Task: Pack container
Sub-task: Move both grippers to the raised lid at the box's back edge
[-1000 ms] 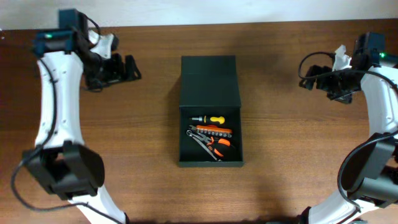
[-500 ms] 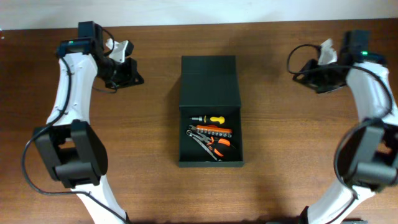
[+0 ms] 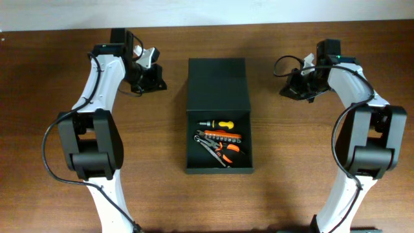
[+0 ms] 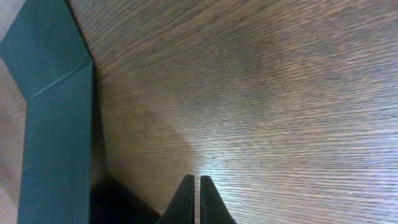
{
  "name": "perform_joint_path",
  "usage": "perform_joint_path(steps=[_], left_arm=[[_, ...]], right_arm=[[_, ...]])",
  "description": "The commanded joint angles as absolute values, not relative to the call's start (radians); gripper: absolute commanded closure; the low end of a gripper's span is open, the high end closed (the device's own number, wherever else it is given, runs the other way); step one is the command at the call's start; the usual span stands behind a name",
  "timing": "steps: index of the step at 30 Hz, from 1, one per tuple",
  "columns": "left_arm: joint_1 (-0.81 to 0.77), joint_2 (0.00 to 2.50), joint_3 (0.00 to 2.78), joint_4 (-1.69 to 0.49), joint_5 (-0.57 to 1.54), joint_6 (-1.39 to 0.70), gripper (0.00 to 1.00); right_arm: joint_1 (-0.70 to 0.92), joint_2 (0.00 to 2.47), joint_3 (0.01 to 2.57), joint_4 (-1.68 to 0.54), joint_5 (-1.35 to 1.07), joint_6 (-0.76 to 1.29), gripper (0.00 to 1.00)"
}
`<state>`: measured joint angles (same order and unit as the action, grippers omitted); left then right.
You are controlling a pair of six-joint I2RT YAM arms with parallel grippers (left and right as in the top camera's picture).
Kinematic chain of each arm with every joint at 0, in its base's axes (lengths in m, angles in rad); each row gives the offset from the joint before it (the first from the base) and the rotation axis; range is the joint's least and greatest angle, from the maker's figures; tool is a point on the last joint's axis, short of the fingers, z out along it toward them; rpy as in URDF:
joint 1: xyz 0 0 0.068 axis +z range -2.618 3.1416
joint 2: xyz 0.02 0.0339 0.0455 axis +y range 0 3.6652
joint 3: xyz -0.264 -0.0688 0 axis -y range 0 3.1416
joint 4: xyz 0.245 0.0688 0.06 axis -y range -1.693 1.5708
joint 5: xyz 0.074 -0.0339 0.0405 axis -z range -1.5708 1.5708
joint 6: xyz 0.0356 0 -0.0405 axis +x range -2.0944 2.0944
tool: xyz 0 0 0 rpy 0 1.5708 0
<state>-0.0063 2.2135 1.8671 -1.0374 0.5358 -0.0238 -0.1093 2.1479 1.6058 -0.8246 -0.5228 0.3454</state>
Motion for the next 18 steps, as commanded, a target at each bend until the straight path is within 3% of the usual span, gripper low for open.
perform_joint_path(steps=[1, 18], left_arm=[[-0.004, 2.223, 1.863, -1.026, 0.571, -0.030, 0.98], [-0.014, 2.328, 1.862, -1.031, 0.660, -0.038, 0.98]], right_arm=[[-0.070, 2.144, 1.608, -0.821, -0.538, 0.363, 0.96], [0.006, 2.152, 1.608, -0.806, -0.539, 0.364, 0.96]])
